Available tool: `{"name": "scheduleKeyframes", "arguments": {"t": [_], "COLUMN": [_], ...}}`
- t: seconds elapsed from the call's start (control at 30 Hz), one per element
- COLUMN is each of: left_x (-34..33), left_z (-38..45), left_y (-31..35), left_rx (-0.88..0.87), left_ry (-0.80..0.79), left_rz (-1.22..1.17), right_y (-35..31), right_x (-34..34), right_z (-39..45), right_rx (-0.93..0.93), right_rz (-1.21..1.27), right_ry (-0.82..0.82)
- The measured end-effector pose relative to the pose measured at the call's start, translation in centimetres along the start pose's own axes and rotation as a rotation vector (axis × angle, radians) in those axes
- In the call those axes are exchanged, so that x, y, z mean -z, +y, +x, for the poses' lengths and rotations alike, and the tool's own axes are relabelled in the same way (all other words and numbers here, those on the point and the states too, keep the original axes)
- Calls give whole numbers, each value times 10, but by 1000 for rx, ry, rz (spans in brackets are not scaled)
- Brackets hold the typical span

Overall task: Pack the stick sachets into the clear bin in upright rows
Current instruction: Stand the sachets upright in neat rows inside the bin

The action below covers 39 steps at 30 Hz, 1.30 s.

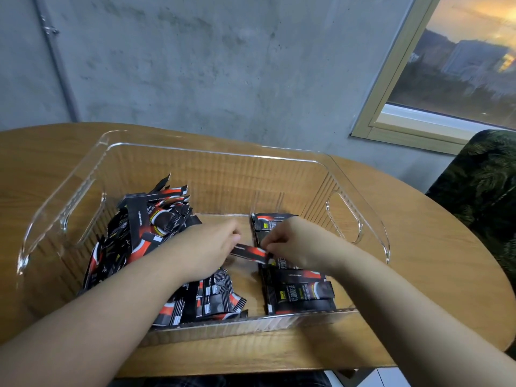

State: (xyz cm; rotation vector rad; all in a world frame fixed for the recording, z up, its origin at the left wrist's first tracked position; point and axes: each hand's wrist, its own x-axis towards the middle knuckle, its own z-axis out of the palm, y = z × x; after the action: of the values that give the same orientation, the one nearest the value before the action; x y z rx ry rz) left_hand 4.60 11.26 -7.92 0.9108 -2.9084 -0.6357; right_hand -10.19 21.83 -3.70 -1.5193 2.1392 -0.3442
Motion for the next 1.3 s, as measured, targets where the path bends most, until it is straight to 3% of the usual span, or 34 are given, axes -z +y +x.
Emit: {"name": "scheduleKeyframes", "arguments": {"t": [0.23,0.47,0.63,0.8,0.93,1.3], "left_x": [2,6,4,1,1,1], "left_z": [0,-2,-3,-4,-5,-4], "left_y": [5,8,8,1,3,3], "left_rx": [-56,-12,-2,38,35,36], "left_ry": [-34,-11,1,32,23,16], "left_rz": [182,65,22,-138,-112,-96], "right_y": [11,-4,-9,-5,6,11], "right_x": [17,0,-14,-1,14,18], "right_z": [-3,2,6,-2,-26,-39], "right_rx": [-22,266,397,281,180,126], "right_rz": [-125,-336,-700,-600,-500,-486], "right_ry": [112,85,145,65,-119,-270]}}
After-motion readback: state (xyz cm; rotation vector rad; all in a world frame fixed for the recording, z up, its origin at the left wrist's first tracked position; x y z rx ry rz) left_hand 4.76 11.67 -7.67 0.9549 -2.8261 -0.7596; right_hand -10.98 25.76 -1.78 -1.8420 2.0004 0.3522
